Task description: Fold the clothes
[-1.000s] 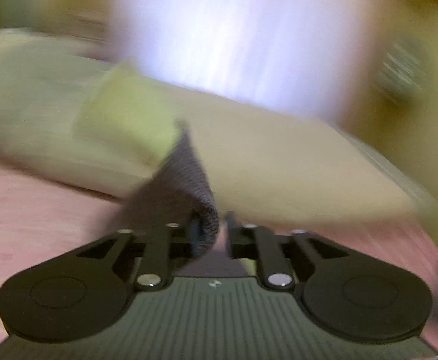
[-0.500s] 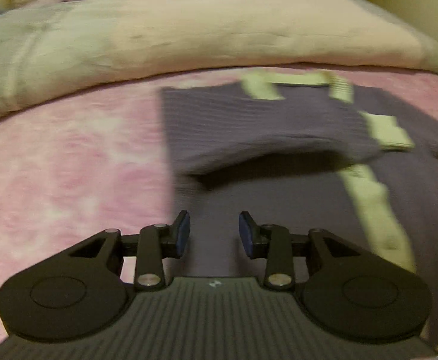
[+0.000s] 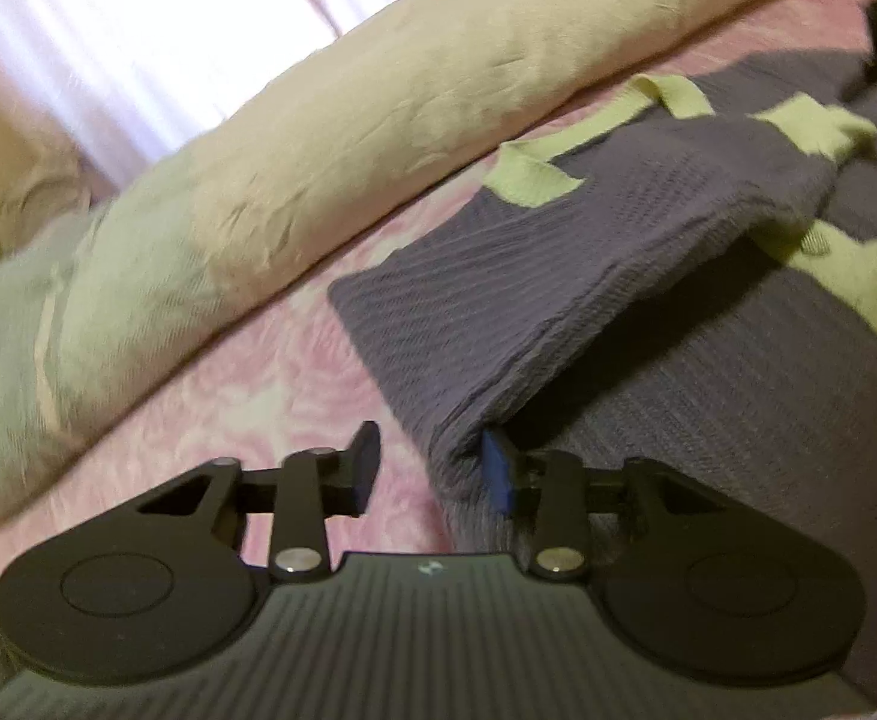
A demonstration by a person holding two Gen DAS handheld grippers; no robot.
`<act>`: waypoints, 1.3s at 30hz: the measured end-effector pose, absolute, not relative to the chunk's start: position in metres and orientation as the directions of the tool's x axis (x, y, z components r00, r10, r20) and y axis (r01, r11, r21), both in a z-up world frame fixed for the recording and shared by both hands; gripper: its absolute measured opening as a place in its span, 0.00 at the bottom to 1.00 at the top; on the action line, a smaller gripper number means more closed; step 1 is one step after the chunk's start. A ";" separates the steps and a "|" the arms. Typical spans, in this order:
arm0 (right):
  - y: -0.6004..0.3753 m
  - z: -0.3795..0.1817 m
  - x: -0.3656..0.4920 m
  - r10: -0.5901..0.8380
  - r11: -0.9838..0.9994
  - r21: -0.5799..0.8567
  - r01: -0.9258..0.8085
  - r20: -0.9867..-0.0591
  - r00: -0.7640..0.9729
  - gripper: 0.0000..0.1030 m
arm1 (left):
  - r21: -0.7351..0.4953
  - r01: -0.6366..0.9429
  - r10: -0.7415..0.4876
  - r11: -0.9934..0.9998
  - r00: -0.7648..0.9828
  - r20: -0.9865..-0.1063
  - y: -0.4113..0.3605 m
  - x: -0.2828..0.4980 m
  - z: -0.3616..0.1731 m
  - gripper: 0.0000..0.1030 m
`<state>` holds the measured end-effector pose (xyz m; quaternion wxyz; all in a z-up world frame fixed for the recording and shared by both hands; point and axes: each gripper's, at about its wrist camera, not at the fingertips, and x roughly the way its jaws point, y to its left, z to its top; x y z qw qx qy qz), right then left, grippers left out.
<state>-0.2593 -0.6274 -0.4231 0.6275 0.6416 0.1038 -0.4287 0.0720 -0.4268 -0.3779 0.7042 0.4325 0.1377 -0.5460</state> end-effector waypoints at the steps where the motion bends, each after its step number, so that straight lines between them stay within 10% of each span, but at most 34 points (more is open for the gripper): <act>1: -0.629 -0.424 -0.258 -0.410 -0.184 0.718 0.672 -0.677 0.611 0.57 | 0.481 0.876 -0.657 -0.005 0.360 -0.662 -0.427 0.069 -0.381 0.13; 3: -0.633 -0.425 -0.254 -0.415 -0.161 0.714 0.681 -0.675 0.610 0.54 | 0.540 0.840 -0.668 -0.041 0.379 -0.640 -0.425 0.063 -0.386 0.11; 4: -0.635 -0.423 -0.251 -0.417 -0.138 0.706 0.695 -0.678 0.606 0.25 | 0.569 0.821 -0.673 -0.058 0.388 -0.629 -0.423 0.060 -0.389 0.11; 6: -0.637 -0.415 -0.244 -0.431 -0.071 0.686 0.725 -0.676 0.598 0.08 | 0.615 0.784 -0.682 -0.083 0.405 -0.609 -0.419 0.056 -0.394 0.11; 14: -0.621 -0.409 -0.225 -0.460 0.115 0.438 0.892 -0.772 0.439 0.07 | 0.726 0.648 -0.635 -0.230 0.465 -0.617 -0.415 0.039 -0.429 0.12; 18: -0.615 -0.398 -0.226 -0.481 0.146 0.374 0.916 -0.782 0.396 0.10 | 0.445 0.894 -0.554 -0.049 0.346 -0.757 -0.424 0.068 -0.387 0.17; 21: -0.610 -0.385 -0.229 -0.538 0.166 0.345 0.924 -0.753 0.378 0.60 | -0.028 0.978 -0.559 0.209 0.096 -0.824 -0.419 0.109 -0.353 0.18; 24: -0.611 -0.380 -0.232 -0.564 0.221 0.405 0.887 -0.689 0.455 0.65 | -0.263 0.895 -0.644 0.360 0.035 -0.764 -0.414 0.123 -0.343 0.17; 33: -0.618 -0.406 -0.267 -0.428 0.125 0.542 0.831 -0.726 0.538 0.61 | -0.016 0.906 -0.410 0.424 0.176 -0.895 -0.462 0.094 -0.392 0.18; 39: -0.591 -0.389 -0.387 -0.594 -0.129 0.530 0.838 -0.718 0.362 0.61 | -0.260 0.791 -0.472 0.554 0.041 -0.881 -0.422 0.097 -0.373 0.19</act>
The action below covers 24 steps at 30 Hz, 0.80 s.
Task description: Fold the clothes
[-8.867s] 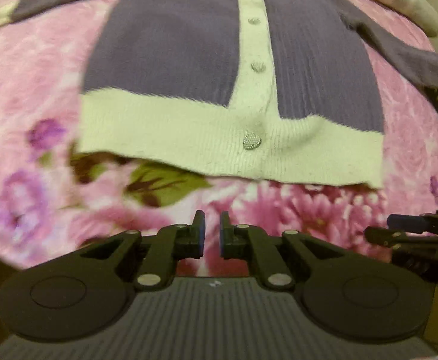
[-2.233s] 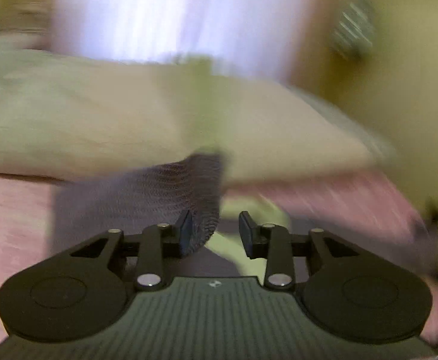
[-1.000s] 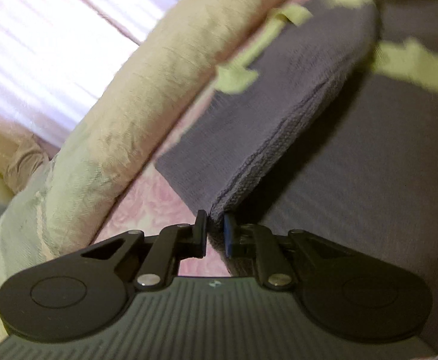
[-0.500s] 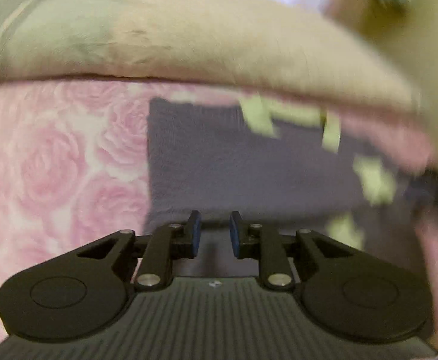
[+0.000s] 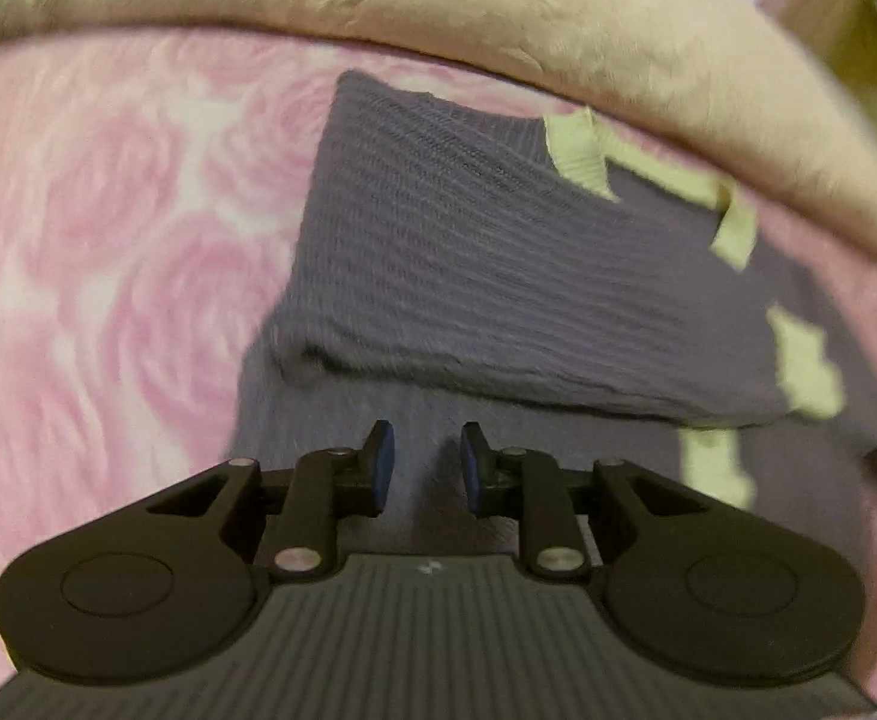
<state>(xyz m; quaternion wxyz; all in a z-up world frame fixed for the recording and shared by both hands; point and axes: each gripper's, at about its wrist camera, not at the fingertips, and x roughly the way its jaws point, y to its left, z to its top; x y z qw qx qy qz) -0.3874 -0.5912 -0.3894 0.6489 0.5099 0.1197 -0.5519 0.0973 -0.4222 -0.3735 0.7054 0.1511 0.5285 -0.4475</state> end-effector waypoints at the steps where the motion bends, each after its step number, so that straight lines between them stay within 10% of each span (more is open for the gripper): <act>1: -0.588 -0.387 -0.411 -0.616 -0.181 0.528 0.830 -0.718 0.323 0.61 | -0.286 0.770 -0.477 0.570 0.028 -0.878 -0.418 0.097 -0.371 0.19; 14: -0.574 -0.337 -0.543 -0.822 -0.356 0.565 0.744 -0.568 0.039 0.61 | -0.394 0.734 -0.512 0.554 -0.073 -0.856 -0.418 0.063 -0.361 0.20; 15: -0.577 -0.337 -0.542 -0.825 -0.348 0.560 0.752 -0.564 0.038 0.50 | -0.398 0.734 -0.518 0.550 -0.073 -0.852 -0.418 0.063 -0.360 0.20; 16: -0.581 -0.335 -0.538 -0.823 -0.338 0.546 0.767 -0.567 0.041 0.17 | -0.397 0.736 -0.522 0.548 -0.070 -0.850 -0.418 0.064 -0.358 0.20; 17: -0.585 -0.333 -0.532 -0.815 -0.325 0.523 0.788 -0.577 0.047 0.11 | -0.395 0.739 -0.525 0.546 -0.065 -0.848 -0.416 0.066 -0.356 0.20; 24: -0.581 -0.286 -0.431 -0.835 -0.120 0.253 0.960 -0.549 0.040 0.07 | -0.412 0.700 -0.528 0.583 -0.059 -0.847 -0.391 0.077 -0.354 0.20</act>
